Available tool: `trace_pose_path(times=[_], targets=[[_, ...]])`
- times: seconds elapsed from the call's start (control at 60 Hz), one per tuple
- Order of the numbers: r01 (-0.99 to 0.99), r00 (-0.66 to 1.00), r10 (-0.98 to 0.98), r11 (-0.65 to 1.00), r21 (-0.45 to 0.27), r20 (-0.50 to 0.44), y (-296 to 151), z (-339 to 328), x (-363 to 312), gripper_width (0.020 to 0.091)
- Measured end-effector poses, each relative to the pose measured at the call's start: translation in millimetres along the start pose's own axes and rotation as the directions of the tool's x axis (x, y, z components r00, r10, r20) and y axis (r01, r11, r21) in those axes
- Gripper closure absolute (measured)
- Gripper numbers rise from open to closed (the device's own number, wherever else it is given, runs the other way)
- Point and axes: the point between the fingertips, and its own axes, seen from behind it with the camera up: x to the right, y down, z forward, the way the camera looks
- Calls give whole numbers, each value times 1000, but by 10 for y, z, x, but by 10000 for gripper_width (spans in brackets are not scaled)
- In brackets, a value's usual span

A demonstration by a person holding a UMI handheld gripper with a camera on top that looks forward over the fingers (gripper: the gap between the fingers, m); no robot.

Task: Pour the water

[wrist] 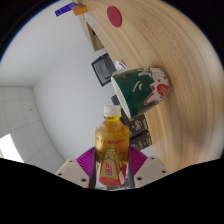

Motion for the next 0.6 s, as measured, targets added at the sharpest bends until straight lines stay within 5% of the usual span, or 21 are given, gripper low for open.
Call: trace_pose_path(times=[0.117, 0.233, 0.4, 0.517, 0.6], targets=[[29, 999, -29, 999, -26, -19, 69, -7, 32, 656], [282, 959, -282, 958, -61, 8, 173, -77, -230, 656], [759, 644, -763, 646, 80, 51, -438, -256, -1112, 644], [929, 343, -933, 320, 185, -109, -1316, -293, -1486, 644], [989, 44, -962, 4, 146, -269, -1974, -346, -1549, 645]])
